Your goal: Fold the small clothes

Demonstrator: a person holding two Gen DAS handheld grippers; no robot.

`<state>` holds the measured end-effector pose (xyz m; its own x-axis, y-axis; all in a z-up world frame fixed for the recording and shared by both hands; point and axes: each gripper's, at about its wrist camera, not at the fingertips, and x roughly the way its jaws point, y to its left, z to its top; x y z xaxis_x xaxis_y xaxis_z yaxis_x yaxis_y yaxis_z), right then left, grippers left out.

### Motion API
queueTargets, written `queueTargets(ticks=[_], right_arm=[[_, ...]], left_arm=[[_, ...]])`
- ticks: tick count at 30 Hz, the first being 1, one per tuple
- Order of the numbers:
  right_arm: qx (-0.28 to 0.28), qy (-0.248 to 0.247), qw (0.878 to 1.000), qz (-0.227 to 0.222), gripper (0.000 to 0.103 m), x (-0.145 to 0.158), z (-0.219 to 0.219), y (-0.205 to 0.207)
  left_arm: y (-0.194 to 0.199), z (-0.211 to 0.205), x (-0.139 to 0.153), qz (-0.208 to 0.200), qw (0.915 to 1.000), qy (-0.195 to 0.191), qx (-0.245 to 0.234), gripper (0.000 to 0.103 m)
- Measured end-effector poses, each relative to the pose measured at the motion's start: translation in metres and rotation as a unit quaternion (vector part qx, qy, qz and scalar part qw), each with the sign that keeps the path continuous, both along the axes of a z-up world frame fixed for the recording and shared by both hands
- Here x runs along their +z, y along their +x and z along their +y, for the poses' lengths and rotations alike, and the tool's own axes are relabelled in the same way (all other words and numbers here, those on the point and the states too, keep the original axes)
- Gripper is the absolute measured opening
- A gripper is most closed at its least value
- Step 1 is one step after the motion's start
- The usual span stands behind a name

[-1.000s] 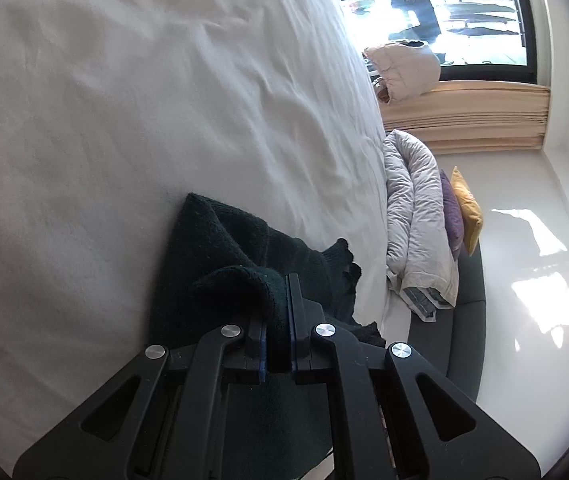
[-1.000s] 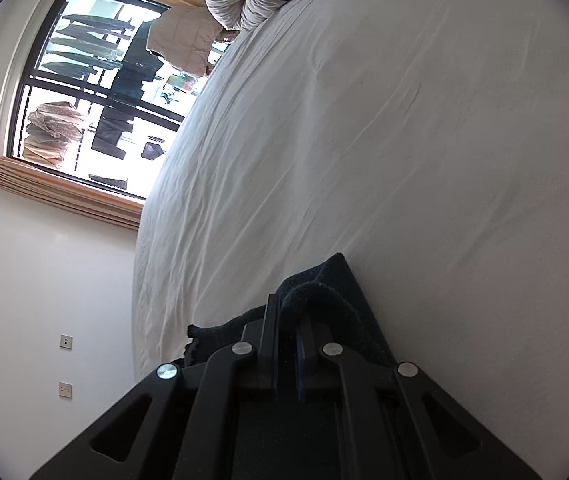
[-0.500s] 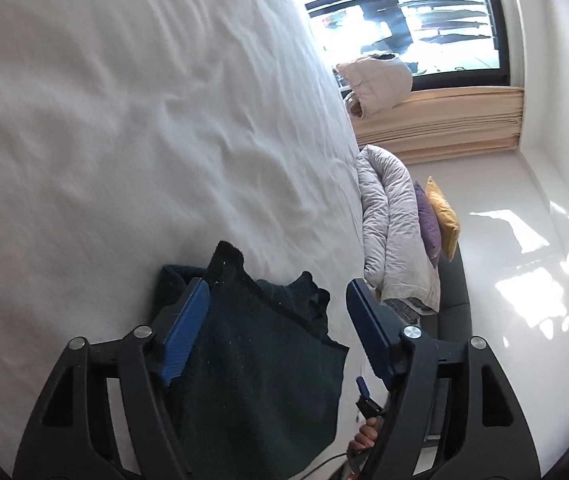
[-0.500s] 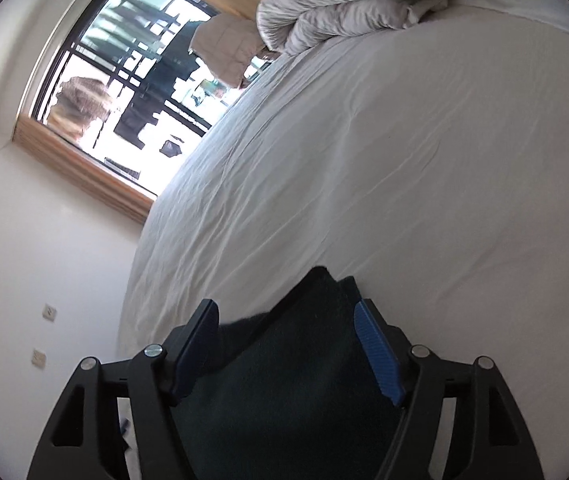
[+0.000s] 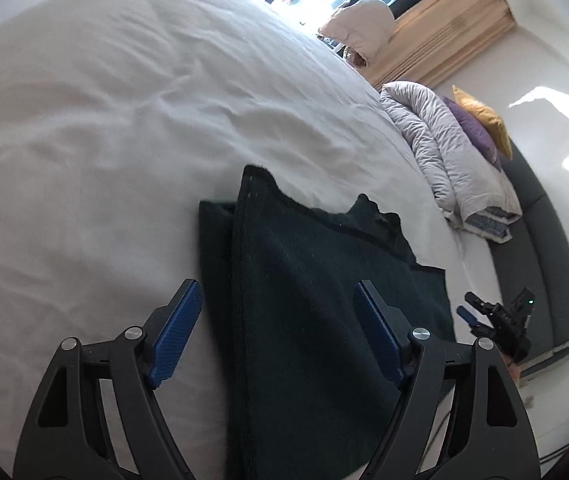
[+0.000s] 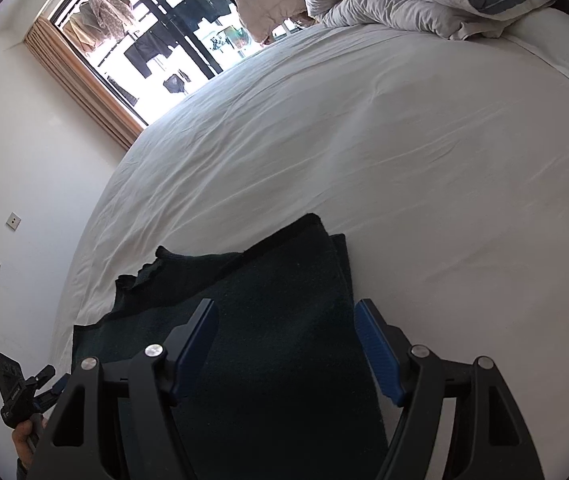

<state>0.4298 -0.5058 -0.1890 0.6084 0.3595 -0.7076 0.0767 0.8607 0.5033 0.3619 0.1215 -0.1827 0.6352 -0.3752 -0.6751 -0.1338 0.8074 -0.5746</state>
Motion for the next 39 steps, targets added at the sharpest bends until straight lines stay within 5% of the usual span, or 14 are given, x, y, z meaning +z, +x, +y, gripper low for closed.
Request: queueTargets(ticks=[2,4,7,14,17,19,21,25,31,39], right_arm=[[-0.010,0.020,1.000,0.003,0.074,-0.007,-0.007,0.002],[-0.012,0.042,0.999,0.000,0.073,-0.010,-0.013,0.005],[-0.009,0.080,0.997,-0.007,0.065,-0.015,-0.021,0.008],[-0.008,0.095,0.995,0.005,0.057,-0.024,-0.024,0.025],[0.005,0.080,0.997,0.015,0.048,-0.027,-0.017,0.034],[0.012,0.062,0.998,0.020,0.024,-0.029,-0.011,0.039],[0.015,0.038,0.999,0.029,0.012,-0.031,-0.006,0.043],[0.014,-0.013,0.999,0.028,0.010,-0.027,0.004,0.044],[-0.009,-0.022,0.999,0.039,0.009,-0.039,-0.001,0.051],[-0.044,0.035,0.998,0.038,0.009,-0.051,-0.025,0.051]], left_arm=[[0.014,-0.003,-0.004,0.015,0.9998,0.005,-0.013,0.044],[0.025,-0.006,-0.007,0.023,0.9994,0.004,-0.025,0.033],[0.032,-0.013,-0.013,0.028,0.9988,0.022,-0.035,0.032],[0.047,-0.010,-0.027,0.042,0.9987,-0.001,-0.029,0.008],[0.045,-0.003,-0.028,0.038,0.9990,-0.013,-0.021,0.005],[0.043,-0.003,-0.027,0.033,0.9992,-0.007,-0.020,0.005],[0.042,-0.005,-0.025,0.028,0.9994,0.005,-0.018,0.004],[0.036,0.000,-0.026,0.026,0.9995,0.019,0.001,0.004],[0.032,0.003,-0.034,0.021,0.9994,0.020,0.017,0.004],[0.025,0.001,-0.037,0.000,0.9993,0.037,0.010,0.005]])
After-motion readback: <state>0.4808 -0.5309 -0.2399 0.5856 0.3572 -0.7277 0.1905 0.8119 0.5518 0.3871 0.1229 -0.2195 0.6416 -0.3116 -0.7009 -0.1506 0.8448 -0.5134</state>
